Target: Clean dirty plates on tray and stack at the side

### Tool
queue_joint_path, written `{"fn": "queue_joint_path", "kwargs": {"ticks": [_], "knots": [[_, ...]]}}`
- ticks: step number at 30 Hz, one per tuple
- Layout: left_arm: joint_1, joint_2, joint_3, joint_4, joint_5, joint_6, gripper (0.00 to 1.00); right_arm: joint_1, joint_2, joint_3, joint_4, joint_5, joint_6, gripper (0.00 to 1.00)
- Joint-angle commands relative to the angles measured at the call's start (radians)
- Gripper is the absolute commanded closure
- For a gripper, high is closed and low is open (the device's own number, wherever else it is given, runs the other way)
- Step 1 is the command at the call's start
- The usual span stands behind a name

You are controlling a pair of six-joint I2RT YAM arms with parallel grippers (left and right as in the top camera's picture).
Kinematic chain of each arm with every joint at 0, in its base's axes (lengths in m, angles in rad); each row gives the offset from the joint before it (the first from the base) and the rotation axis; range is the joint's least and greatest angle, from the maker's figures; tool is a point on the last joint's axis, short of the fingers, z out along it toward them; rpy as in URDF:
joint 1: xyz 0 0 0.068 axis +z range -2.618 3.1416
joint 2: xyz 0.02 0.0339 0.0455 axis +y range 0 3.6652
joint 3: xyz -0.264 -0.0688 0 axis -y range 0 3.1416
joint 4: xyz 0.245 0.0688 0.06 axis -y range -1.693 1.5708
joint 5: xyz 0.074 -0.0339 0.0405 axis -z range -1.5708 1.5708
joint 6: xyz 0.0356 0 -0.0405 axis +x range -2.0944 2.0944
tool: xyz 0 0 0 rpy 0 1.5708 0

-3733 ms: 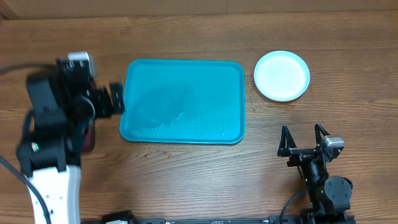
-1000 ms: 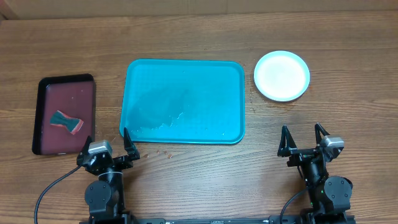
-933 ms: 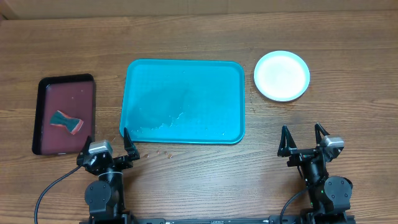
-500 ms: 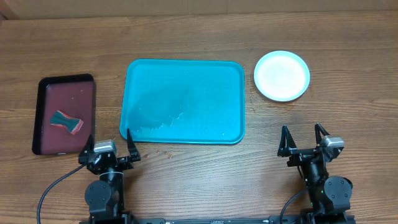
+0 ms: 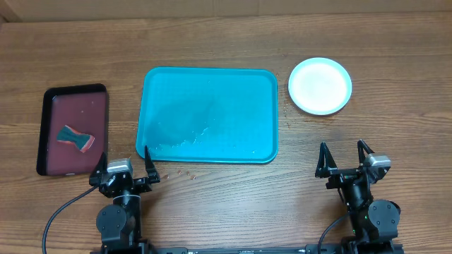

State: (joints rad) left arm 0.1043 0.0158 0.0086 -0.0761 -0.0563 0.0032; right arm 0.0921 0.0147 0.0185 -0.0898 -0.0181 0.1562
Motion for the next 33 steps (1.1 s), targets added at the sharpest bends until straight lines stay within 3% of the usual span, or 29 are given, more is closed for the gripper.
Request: {"fn": "queue_joint_path", "kwargs": {"ticks": [1,19,27,33], "knots": [[-0.008,-0.011,-0.003,0.001,0.012,0.016,0.00,-0.005,-0.012,-0.011,0.005,0.010,-0.003,0.00],[-0.008,-0.011,-0.003,0.001,0.012,0.016,0.00,-0.005,-0.012,-0.010,0.004,0.019,-0.011,0.00],[-0.008,-0.011,-0.003,0.001,0.012,0.016,0.00,-0.004,-0.012,-0.010,0.002,0.017,-0.227,0.00],[-0.008,-0.011,-0.003,0.001,0.012,0.016,0.00,-0.004,-0.012,-0.010,0.002,0.017,-0.239,0.00]]}}
